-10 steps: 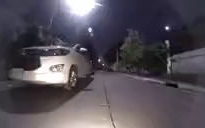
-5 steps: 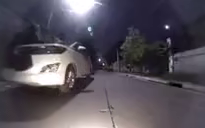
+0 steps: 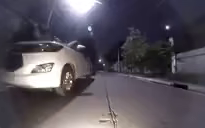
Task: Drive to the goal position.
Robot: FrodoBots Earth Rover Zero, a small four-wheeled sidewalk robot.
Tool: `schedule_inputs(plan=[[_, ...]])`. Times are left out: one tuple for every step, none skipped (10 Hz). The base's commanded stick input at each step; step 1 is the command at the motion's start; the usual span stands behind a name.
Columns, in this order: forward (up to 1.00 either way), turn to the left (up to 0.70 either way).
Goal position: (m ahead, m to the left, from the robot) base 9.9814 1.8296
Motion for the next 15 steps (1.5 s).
schedule_inputs(plan=[[0.50, 0.00], [0.50, 0.00], [0.50, 0.00], [0.50, 0.00], [0.50, 0.00], [0.50, 0.00], [0.50, 0.00], [0.50, 0.00], [0.50, 0.00], [0.50, 0.00], [0.50, 0.00], [0.50, 0.00], [0.50, -0.03], [0.50, -0.49], [0.50, -0.50]])
